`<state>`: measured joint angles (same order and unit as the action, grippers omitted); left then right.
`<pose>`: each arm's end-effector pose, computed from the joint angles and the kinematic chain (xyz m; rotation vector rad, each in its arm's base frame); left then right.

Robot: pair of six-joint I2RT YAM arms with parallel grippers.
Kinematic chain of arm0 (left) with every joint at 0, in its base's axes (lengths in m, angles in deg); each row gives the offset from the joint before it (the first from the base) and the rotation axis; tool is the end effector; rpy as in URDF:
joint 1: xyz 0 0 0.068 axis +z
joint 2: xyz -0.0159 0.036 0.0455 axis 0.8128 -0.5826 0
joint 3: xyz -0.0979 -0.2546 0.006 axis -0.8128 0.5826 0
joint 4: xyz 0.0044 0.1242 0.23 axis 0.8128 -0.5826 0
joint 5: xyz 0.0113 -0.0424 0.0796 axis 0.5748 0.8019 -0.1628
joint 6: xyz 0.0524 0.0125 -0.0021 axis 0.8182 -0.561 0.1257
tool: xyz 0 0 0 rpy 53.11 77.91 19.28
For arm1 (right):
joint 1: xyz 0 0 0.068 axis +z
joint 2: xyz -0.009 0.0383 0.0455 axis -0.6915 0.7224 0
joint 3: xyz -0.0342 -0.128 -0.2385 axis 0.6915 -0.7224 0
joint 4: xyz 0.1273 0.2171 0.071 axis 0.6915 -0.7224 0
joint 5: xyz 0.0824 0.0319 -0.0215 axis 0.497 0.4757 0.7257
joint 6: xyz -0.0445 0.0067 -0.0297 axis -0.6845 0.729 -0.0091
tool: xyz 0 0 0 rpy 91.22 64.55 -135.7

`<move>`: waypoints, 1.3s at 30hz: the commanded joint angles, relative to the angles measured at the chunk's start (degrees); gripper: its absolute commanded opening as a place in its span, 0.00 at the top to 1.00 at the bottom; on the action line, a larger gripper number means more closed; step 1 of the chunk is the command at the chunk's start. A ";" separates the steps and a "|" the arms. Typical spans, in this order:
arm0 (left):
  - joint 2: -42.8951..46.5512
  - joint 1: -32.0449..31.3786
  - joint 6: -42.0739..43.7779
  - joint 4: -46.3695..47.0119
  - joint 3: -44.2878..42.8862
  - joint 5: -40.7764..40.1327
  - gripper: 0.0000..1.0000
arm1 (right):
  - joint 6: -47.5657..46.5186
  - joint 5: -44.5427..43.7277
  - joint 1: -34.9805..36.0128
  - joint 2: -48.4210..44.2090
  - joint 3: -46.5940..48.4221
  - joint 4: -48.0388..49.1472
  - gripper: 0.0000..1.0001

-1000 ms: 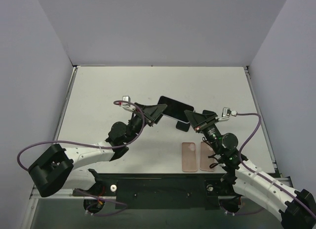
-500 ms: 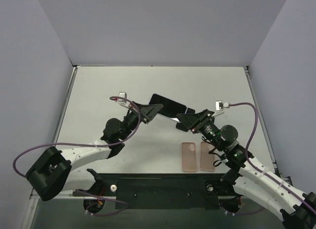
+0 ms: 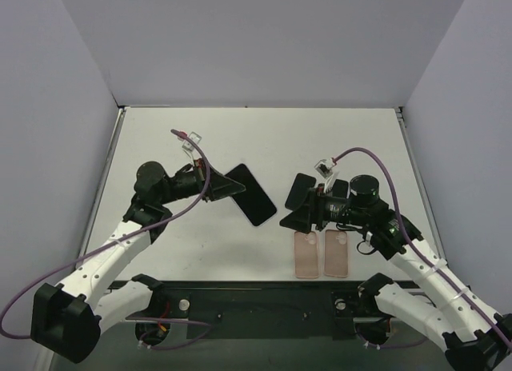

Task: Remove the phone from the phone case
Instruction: Pick up the phone at the center of the board.

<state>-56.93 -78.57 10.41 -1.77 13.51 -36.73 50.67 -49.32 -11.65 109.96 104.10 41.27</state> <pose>0.1994 -0.1176 0.3319 0.2440 1.7237 -1.7092 0.1428 0.1165 0.3331 -0.5622 1.8129 1.3969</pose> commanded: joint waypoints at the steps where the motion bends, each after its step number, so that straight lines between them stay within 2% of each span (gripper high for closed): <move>1: 1.55 0.48 1.98 -3.03 -4.57 12.40 1.00 | -1.27 11.84 2.17 1.24 1.88 6.60 0.44; 7: 1.64 0.48 -0.56 -1.73 -5.63 13.02 1.00 | 2.16 11.93 6.21 5.80 3.11 12.33 0.50; 15: 2.08 0.56 -4.52 1.88 -5.28 13.37 1.00 | 7.26 15.09 7.72 6.78 0.13 23.23 0.70; 17: 1.64 0.56 -6.28 4.16 -4.84 14.25 1.00 | 7.26 15.53 7.72 7.04 0.04 24.02 0.77; 18: 1.29 0.56 -7.59 5.65 -4.75 15.03 1.00 | 7.35 16.84 7.89 7.21 0.04 24.98 0.85; 21: 0.67 0.65 -10.15 8.30 -4.84 16.27 1.00 | 6.82 19.75 8.33 7.92 -0.05 26.31 0.93; 25: -0.65 0.65 -14.19 12.34 -5.89 19.08 1.00 | 3.24 23.53 9.30 7.92 0.91 24.47 0.89; 28: -0.39 0.65 -15.16 12.70 -7.03 20.22 1.00 | -4.57 24.15 9.91 7.83 3.71 15.28 0.85; 31: 0.58 0.65 -14.90 11.82 -8.00 20.67 1.00 | -7.24 24.06 10.00 8.09 4.69 12.07 0.91; 34: 0.85 0.65 -14.72 10.59 -8.09 21.10 1.00 | -7.77 25.03 11.05 8.53 5.13 12.34 0.92; 39: 0.84 0.65 -15.51 10.41 -8.44 21.63 1.00 | -10.84 25.12 12.81 9.67 6.80 10.14 0.77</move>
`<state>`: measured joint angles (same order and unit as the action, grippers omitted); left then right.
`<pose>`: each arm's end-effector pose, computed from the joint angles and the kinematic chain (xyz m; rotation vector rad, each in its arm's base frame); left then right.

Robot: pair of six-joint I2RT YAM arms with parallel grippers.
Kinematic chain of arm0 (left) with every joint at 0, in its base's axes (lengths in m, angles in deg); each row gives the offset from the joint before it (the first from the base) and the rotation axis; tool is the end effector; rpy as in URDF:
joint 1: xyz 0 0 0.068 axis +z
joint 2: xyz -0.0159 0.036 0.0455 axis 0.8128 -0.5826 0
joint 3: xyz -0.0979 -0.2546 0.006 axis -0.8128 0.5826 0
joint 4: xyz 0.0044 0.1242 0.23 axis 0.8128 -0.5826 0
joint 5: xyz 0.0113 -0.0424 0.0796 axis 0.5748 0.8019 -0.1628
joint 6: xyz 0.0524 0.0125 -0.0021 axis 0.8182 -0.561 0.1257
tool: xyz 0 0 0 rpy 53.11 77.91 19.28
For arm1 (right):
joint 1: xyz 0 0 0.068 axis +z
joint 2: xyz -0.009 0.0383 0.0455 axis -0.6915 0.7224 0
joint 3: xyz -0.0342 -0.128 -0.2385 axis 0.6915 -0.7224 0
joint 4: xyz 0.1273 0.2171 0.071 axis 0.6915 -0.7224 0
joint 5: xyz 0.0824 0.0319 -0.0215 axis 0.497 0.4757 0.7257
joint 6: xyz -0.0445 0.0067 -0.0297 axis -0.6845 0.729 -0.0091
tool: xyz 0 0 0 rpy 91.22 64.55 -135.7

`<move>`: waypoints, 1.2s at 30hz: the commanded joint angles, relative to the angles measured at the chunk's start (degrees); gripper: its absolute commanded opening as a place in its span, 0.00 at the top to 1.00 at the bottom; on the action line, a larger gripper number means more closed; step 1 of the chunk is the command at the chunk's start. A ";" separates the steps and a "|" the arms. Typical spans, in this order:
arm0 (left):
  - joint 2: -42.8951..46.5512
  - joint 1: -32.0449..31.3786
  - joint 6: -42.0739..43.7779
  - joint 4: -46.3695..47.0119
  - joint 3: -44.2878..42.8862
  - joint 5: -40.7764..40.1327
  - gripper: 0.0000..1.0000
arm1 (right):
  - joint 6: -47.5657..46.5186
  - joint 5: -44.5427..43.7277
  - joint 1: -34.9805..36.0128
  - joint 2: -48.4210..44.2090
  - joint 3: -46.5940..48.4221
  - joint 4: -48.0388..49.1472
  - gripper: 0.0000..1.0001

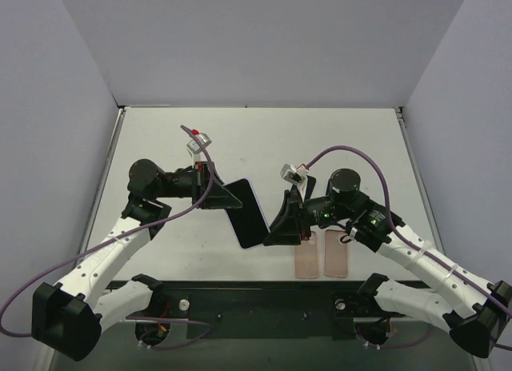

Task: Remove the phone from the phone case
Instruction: Pick up the phone at the center of the board, then remove the phone case from the phone.

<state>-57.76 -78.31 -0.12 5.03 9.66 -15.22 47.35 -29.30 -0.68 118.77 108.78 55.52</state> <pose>0.1874 -0.1191 0.3601 0.6047 1.7361 -1.9860 0.1309 0.1645 0.3588 -1.1395 1.4722 1.7218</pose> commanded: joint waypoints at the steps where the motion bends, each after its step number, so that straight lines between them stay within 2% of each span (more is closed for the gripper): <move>1: 1.76 0.39 -4.98 3.62 -4.68 0.04 1.00 | -8.22 5.01 2.10 1.13 2.56 -4.81 0.76; 3: 1.94 0.39 -4.98 3.35 -5.03 0.39 1.00 | -9.54 5.10 2.37 1.66 3.35 -6.22 0.77; 7: 2.03 0.39 -5.07 3.00 -5.21 0.48 1.00 | -10.34 4.40 2.63 2.36 4.32 -6.93 0.85; 9: 2.38 0.39 -4.89 3.18 -5.03 0.74 1.00 | -10.43 3.69 2.72 2.80 4.85 -7.01 0.85; 10: 2.47 0.39 -4.80 3.18 -5.03 1.00 1.00 | -9.38 3.86 2.72 2.89 5.20 -6.40 0.81; 11: 2.64 0.39 -4.80 3.09 -5.12 1.09 1.00 | -8.85 3.69 2.55 3.15 5.29 -6.14 0.69; 13: 2.90 0.39 -4.37 2.56 -5.21 1.18 1.00 | -7.62 3.43 2.72 3.24 5.29 -5.35 0.60; 26: 3.00 0.39 -3.13 1.51 -5.03 1.36 1.00 | -2.34 3.51 2.90 2.63 5.20 1.07 0.63; 29: 3.17 0.21 -3.40 2.12 -5.03 1.44 1.00 | -2.78 3.60 2.81 3.33 5.73 1.16 0.69; 30: 3.08 0.21 -3.40 2.21 -5.03 1.53 1.00 | -3.21 3.69 2.81 3.85 5.90 1.07 0.77; 31: 3.08 0.21 -4.53 3.34 -4.95 1.62 1.00 | -3.83 4.56 2.90 4.21 6.08 1.07 0.81; 33: 3.08 0.21 -8.29 8.24 -4.42 1.62 1.00 | -5.75 6.06 2.98 5.09 5.82 1.16 0.98; 36: 2.21 0.21 -14.81 16.78 -3.89 1.36 1.00 | -10.76 7.29 3.95 5.44 5.20 0.55 1.00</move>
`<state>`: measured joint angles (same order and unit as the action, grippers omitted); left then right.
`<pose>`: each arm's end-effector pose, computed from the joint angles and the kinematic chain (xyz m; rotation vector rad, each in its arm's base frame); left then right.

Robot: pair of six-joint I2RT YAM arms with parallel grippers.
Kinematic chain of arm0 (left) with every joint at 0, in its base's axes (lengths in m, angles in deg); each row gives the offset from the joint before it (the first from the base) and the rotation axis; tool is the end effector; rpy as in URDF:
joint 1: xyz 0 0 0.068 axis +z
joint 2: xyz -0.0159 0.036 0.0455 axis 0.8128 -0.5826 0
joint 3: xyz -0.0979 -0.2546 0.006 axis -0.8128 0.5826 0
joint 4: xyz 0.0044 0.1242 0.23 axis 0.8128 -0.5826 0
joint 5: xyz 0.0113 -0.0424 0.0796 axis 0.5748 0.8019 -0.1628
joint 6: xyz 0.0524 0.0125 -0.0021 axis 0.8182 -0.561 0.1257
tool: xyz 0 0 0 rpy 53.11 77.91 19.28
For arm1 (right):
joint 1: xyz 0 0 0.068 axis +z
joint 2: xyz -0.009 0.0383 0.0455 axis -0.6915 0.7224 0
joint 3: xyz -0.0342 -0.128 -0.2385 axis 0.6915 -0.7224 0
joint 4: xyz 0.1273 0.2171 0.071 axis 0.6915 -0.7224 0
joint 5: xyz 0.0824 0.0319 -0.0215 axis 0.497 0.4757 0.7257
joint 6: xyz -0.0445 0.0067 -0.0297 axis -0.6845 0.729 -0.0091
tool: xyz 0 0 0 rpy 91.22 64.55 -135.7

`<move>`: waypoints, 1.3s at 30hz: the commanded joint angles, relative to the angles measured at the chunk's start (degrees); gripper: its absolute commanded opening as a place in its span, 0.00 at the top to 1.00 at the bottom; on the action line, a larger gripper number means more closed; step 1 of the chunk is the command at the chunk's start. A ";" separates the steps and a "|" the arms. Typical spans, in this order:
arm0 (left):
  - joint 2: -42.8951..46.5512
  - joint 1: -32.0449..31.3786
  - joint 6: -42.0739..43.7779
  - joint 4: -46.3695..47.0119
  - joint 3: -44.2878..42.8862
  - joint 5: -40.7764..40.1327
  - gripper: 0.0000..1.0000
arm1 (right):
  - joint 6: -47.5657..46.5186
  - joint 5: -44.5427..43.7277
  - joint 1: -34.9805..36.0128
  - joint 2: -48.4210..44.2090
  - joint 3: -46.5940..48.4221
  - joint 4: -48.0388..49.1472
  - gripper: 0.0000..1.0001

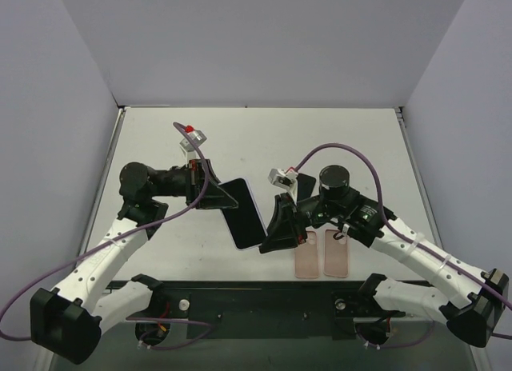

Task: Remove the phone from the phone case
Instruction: Remove the phone case from the phone.

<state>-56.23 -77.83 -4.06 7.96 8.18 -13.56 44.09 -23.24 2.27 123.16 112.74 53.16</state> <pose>0.1790 -0.1139 0.3777 0.6502 1.6874 -2.0058 0.1306 0.1820 0.3637 -1.3087 1.4210 1.7987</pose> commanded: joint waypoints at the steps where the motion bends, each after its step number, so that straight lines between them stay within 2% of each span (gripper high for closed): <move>1: 0.50 -0.44 -14.19 17.35 -2.23 -0.57 1.00 | -12.74 0.80 1.26 1.22 2.20 0.12 1.00; 5: -1.34 -1.14 -24.04 27.64 -1.79 -2.23 1.00 | -29.53 -3.67 3.37 2.45 6.24 -10.24 1.00; 9: -3.19 -2.02 -29.60 33.20 -1.70 -3.29 1.00 | -38.34 -9.21 3.99 6.57 11.51 -16.23 1.00; 15: -2.40 -4.13 -29.08 32.42 -0.74 -4.35 1.00 | -40.30 -17.38 4.43 10.79 14.69 -13.00 1.00; 17: -2.75 -5.09 -29.26 32.50 -0.65 -4.70 1.00 | -43.71 -21.86 4.69 12.11 16.01 -16.16 1.00; 20: -3.28 -6.76 -28.82 32.51 -0.47 -5.66 1.00 | -44.70 -29.58 4.52 12.30 14.96 -14.25 1.00; 25: -4.07 -7.47 -28.03 31.80 1.55 -8.03 1.00 | -30.39 -35.32 -0.13 11.68 13.38 -4.13 1.00; 27: -3.02 -7.30 -26.19 30.75 2.95 -11.37 1.00 | -24.60 -38.21 -1.10 9.76 11.01 -1.50 1.00; 28: -1.54 -6.95 -22.70 25.79 3.39 -14.51 1.00 | -21.35 -40.49 -1.28 9.05 8.91 -0.45 0.99; 29: 0.91 -6.77 -19.27 21.73 3.83 -16.11 1.00 | -20.10 -42.42 -1.46 7.30 7.94 -0.52 0.89; 30: 2.68 -6.34 -11.49 10.64 3.75 -20.47 1.00 | -16.78 -43.92 -1.55 6.33 5.58 -0.35 0.82; 31: 5.30 -6.16 -7.76 4.18 3.40 -23.04 1.00 | -15.18 -45.76 -1.37 3.97 3.99 0.26 0.72; 32: 6.81 -5.98 -0.68 -4.06 3.31 -29.51 1.00 | -11.25 -46.39 -1.37 1.34 0.32 2.44 0.67; 33: 9.26 -6.15 1.83 -8.32 3.22 -37.14 1.00 | -8.60 -47.27 -1.20 0.00 -1.46 4.38 0.60; 34: 10.16 -6.16 4.03 -11.84 3.74 -40.35 1.00 | -4.31 -47.36 -0.93 -2.53 -5.65 8.05 0.56; 35: 11.56 -6.16 2.83 -9.79 6.01 -46.04 1.00 | -1.66 -47.19 -0.67 -3.95 -9.87 13.40 0.49; 37: 11.84 -6.07 -1.10 -3.83 9.87 -51.78 1.00 | 5.12 -48.24 0.47 -7.03 -15.24 22.19 0.43; 39: 10.44 -6.24 -5.41 2.40 13.13 -55.39 1.00 | 11.01 -48.50 2.14 -8.97 -19.56 32.55 0.41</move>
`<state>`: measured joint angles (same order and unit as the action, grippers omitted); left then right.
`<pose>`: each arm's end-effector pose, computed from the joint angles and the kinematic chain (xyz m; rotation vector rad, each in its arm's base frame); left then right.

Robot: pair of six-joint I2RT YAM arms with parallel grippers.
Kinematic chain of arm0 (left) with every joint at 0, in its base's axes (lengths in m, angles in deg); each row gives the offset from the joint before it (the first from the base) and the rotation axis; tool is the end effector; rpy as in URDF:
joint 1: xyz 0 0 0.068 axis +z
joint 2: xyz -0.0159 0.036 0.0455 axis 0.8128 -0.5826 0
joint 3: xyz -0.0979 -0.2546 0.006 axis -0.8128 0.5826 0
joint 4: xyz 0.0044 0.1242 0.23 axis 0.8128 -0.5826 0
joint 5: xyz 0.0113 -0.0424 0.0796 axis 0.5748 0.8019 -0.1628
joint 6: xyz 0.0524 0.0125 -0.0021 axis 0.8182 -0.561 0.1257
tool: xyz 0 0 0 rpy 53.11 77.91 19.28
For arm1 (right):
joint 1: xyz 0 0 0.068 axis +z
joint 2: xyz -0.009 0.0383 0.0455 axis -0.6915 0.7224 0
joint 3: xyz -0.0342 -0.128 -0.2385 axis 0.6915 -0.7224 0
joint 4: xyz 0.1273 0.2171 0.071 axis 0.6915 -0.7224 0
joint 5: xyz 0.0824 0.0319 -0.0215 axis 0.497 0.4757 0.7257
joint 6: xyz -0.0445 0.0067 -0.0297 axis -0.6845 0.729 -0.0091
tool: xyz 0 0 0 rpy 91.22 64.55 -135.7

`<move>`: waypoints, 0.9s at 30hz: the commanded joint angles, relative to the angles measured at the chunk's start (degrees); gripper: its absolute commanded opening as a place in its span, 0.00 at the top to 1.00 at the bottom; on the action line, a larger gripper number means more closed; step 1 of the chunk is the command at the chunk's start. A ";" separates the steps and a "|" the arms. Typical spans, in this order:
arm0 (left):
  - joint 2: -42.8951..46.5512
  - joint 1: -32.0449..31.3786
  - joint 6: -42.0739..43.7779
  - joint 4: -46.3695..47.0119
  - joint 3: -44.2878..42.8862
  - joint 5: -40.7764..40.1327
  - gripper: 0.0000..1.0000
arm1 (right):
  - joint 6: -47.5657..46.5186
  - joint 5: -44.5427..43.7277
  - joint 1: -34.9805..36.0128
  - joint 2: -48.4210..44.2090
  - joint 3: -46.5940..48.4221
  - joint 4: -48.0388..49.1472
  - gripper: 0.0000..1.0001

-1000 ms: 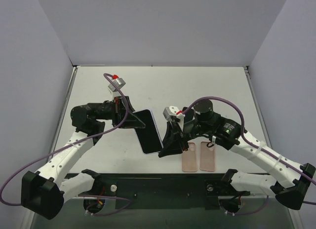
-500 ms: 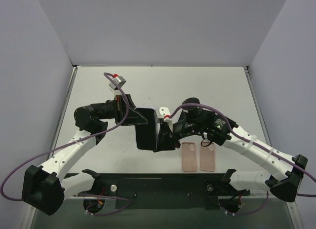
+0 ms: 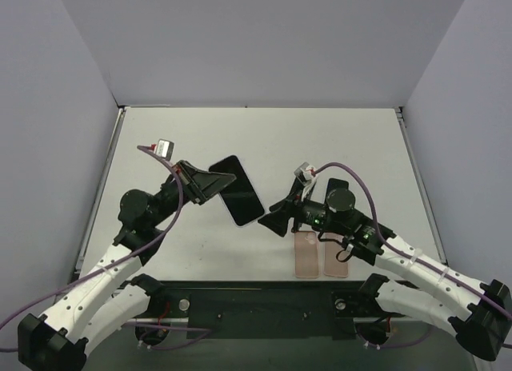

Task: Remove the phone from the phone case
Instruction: Remove the phone case from the phone.

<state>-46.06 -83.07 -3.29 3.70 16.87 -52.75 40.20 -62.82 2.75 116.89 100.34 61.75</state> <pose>0.1588 -0.1071 0.3585 -0.0341 1.4897 -1.8214 0.1376 0.1680 0.3247 -0.7373 1.5278 1.2781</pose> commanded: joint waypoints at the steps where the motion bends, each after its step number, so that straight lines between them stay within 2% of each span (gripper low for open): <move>1: -0.52 -1.35 -7.94 8.71 5.50 -17.01 1.00 | 17.61 -9.18 3.06 -3.05 -8.15 26.28 0.40; 2: -1.92 -1.52 -10.05 14.12 7.25 -18.41 1.00 | 18.60 -9.10 3.50 -2.97 -8.77 30.31 0.40; 6: -4.13 -3.02 -11.65 20.23 9.55 -21.84 1.00 | 21.33 -7.87 6.32 -1.30 -7.90 36.40 0.40; 16: -2.90 -5.13 -10.86 20.42 10.52 -25.72 1.00 | 24.32 -11.21 8.95 2.31 -7.90 42.13 0.49; 20: -2.90 -5.39 -11.74 20.86 10.34 -25.98 1.00 | 23.88 -11.21 9.49 4.15 -7.28 43.45 0.57; 22: -2.81 -5.39 -12.00 21.12 10.26 -26.07 1.00 | 23.88 -10.34 9.49 5.29 -6.75 43.62 0.67; 27: -1.67 -5.48 -12.79 19.63 10.08 -26.51 1.00 | 23.01 -9.19 10.01 6.53 -6.49 44.32 0.82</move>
<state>-50.09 -88.19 -14.11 17.68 28.70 -77.88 64.37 -73.12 12.17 123.16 91.08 99.43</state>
